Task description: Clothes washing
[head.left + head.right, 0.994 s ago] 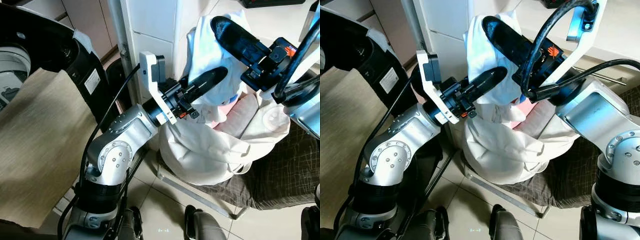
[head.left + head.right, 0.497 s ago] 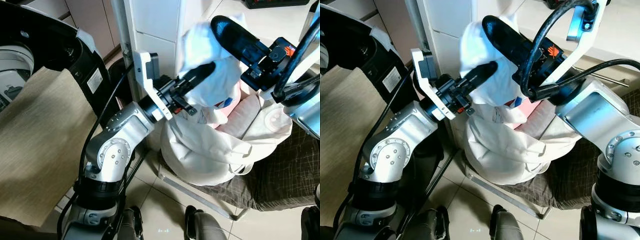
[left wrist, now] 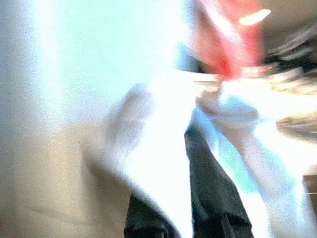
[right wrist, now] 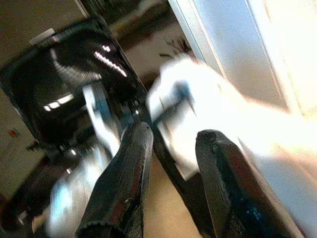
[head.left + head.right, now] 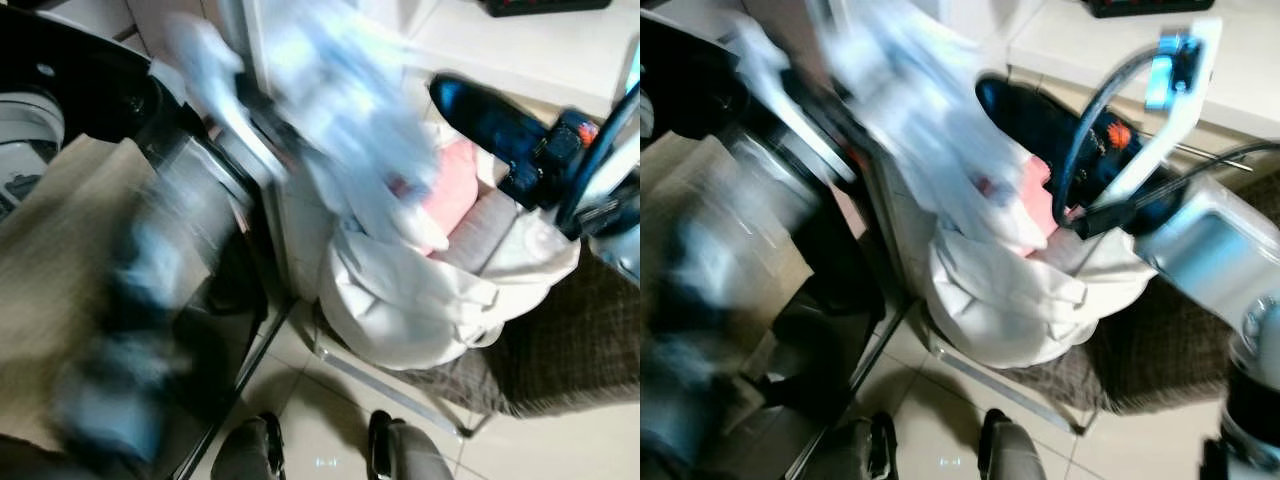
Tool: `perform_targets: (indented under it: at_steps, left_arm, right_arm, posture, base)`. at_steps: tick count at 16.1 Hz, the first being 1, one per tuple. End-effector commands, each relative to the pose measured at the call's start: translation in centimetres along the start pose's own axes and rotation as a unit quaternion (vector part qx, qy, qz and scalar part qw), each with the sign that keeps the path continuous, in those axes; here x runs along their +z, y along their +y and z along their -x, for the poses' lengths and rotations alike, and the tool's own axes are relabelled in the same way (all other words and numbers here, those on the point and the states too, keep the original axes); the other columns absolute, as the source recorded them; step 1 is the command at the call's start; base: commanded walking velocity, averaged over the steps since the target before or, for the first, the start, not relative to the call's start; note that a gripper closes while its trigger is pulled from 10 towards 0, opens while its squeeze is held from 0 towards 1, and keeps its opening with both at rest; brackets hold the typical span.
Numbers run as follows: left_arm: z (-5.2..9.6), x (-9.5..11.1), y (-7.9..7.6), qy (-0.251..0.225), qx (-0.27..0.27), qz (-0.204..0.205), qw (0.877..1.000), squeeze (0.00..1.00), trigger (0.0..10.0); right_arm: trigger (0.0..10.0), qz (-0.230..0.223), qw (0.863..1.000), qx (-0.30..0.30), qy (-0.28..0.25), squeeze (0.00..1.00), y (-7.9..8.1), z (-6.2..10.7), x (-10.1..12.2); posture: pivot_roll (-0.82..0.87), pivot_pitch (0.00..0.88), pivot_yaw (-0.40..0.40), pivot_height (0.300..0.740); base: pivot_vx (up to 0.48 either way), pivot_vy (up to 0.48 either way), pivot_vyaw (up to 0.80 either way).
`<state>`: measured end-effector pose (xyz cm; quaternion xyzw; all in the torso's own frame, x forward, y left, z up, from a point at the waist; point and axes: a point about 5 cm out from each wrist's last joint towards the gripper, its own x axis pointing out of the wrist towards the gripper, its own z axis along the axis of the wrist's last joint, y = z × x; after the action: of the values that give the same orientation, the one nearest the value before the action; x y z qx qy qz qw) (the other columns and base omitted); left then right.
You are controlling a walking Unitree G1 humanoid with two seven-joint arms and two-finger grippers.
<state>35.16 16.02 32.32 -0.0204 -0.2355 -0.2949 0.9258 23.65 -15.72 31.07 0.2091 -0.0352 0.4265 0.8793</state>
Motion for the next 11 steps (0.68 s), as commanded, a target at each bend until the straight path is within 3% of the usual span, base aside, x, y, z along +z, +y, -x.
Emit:
perform_targets:
  at_steps: [1,2,3,4,5,6,8,9,10,11]
  left_arm:
    - [0.0,4.2,2.0,-0.069,0.035,-0.079,0.994,0.00,0.0]
    - [0.0,7.6,4.1,-0.085,0.079,-0.158,0.981,0.00,0.0]
    - [0.2,11.6,6.3,-0.082,0.135,-0.273,0.949,0.00,0.0]
    - [0.8,14.5,7.9,-0.056,0.191,-0.390,0.899,0.00,0.0]
    - [1.1,15.6,8.5,-0.042,0.218,-0.437,0.872,0.00,0.0]
    - [2.2,16.9,10.0,0.013,0.256,-0.491,0.833,0.00,0.0]
    - [4.0,16.2,12.2,0.091,0.290,-0.530,0.792,0.00,0.0]
    - [4.5,15.8,12.8,0.109,0.297,-0.537,0.782,0.00,0.0]
    - [7.1,13.0,15.2,0.209,0.319,-0.558,0.737,0.00,0.0]
    - [8.3,12.1,16.1,0.240,0.330,-0.563,0.719,0.00,0.0]
  right_arm:
    - [10.0,0.017,1.000,0.004,0.007,0.00,0.4,0.2,0.0]
    - [10.0,0.017,1.000,0.001,0.010,0.00,0.4,0.3,-0.2]
    - [10.0,0.017,1.000,0.000,0.012,0.00,0.4,0.3,-0.4]
    - [10.0,0.020,1.000,-0.002,0.016,0.00,0.4,0.4,-0.6]
    - [10.0,0.023,1.000,-0.003,0.018,0.00,0.4,0.4,-0.7]
    - [10.0,0.028,0.999,-0.003,0.022,0.00,0.4,0.5,-0.8]
    - [10.0,0.031,0.999,-0.002,0.026,0.00,0.5,0.4,-1.0]
    - [10.0,0.032,0.999,-0.002,0.028,0.00,0.5,0.4,-1.1]
    - [10.0,0.036,0.998,0.000,0.042,0.00,0.6,0.2,-1.8]
    - [10.0,0.037,0.998,0.003,0.049,0.00,0.8,0.1,-2.1]
  posture:
    - [-0.19,0.152,0.047,0.740]
    - [-0.18,0.151,0.048,0.740]
    - [-0.17,0.145,0.051,0.740]
    - [-0.17,0.140,0.057,0.740]
    - [-0.17,0.137,0.060,0.740]
    - [-0.17,0.132,0.061,0.740]
    - [-0.17,0.126,0.062,0.740]
    - [-0.17,0.126,0.062,0.740]
    - [-0.17,0.121,0.058,0.740]
    - [-0.17,0.121,0.058,0.740]
  base:
    - [0.000,0.000,0.00]
    - [0.000,0.000,0.00]
    - [0.000,0.000,0.00]
    - [0.000,0.000,0.00]
    - [0.000,0.000,0.00]
    - [0.000,0.000,0.00]
    - [0.000,0.000,0.00]
    - [0.000,0.000,0.00]
    - [0.000,0.000,0.00]
    - [0.000,0.000,0.00]
